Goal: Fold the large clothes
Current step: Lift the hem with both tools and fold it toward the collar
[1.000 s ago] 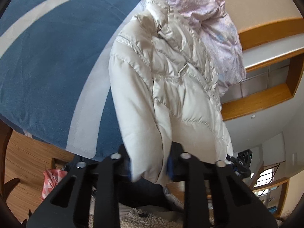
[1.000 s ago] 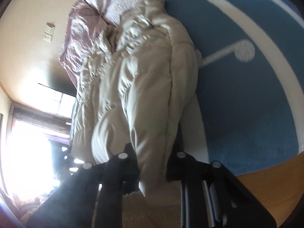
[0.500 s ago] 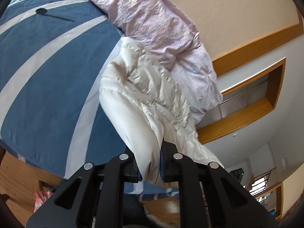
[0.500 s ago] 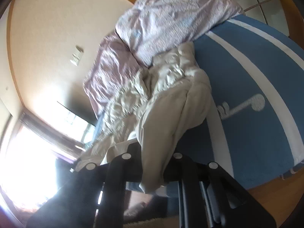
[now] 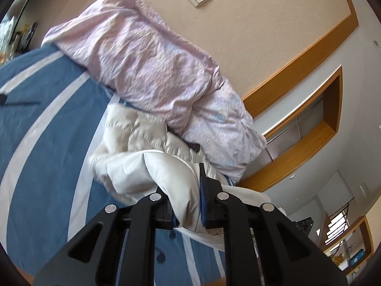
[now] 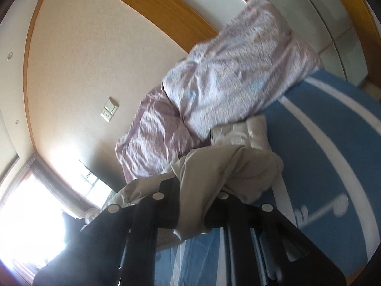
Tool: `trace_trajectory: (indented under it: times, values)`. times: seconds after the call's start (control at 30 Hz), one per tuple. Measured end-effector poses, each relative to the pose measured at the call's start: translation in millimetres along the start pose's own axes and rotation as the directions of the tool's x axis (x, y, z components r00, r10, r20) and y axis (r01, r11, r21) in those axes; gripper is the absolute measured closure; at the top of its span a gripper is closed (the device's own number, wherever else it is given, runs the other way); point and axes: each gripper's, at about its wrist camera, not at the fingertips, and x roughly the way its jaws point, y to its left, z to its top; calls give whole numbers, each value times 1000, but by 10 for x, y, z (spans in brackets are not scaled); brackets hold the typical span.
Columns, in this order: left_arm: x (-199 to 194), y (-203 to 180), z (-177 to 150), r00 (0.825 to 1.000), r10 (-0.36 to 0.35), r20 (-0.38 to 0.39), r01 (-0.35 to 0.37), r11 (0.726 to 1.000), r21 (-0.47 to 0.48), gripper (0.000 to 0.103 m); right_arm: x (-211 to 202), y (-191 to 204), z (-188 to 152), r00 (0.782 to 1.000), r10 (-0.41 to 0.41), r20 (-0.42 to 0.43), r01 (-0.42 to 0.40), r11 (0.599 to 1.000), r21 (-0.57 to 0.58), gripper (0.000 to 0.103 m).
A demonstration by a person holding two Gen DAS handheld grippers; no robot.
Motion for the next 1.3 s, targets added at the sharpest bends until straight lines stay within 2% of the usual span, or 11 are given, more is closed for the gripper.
trace_trajectory:
  times: [0.3, 0.43, 0.53, 0.7, 0.9, 0.97, 1.07, 1.17, 1.2, 1.23, 1.3]
  values:
    - [553, -37, 591, 998, 42, 46, -42, 999, -1, 90, 716, 167, 518, 997, -33, 63, 32, 999, 16, 89]
    - [856, 63, 785, 996, 69, 64, -68, 997, -25, 90, 1141, 224, 702, 993, -88, 77, 89, 996, -5, 88]
    - [1090, 159, 881, 993, 100, 64, -98, 994, -41, 89, 1513, 227, 831, 983, -166, 75, 169, 985, -29, 87]
    - [1529, 318, 1012, 981, 182, 67, -180, 983, -25, 88, 2269, 171, 952, 941, -334, 51, 338, 938, -80, 86]
    - [1947, 579, 1111, 959, 281, 33, -279, 960, -35, 84, 2866, -22, 931, 883, -470, 16, 469, 878, -95, 82]
    - [2027, 606, 1125, 955, 297, 26, -296, 955, -20, 81, 2987, -76, 927, 868, -497, 9, 495, 864, -88, 71]
    - [2098, 626, 1146, 961, 276, 24, -275, 961, -21, 67, 3092, -148, 945, 866, -500, -11, 499, 865, -49, 53]
    - [2134, 630, 1166, 971, 238, 26, -237, 971, -30, 34, 3115, -168, 987, 882, -471, -13, 471, 882, -18, 43]
    - [2112, 607, 1180, 972, 231, 44, -230, 973, -24, 13, 3080, -152, 1012, 893, -450, -2, 450, 893, -12, 41]
    - [2071, 571, 1193, 969, 234, 74, -234, 972, -14, 5, 3034, -124, 1032, 902, -432, 11, 432, 902, -10, 37]
    - [1924, 444, 1246, 963, 231, 141, -239, 970, 37, 4, 2900, -13, 1077, 914, -401, 60, 403, 915, -30, 33]
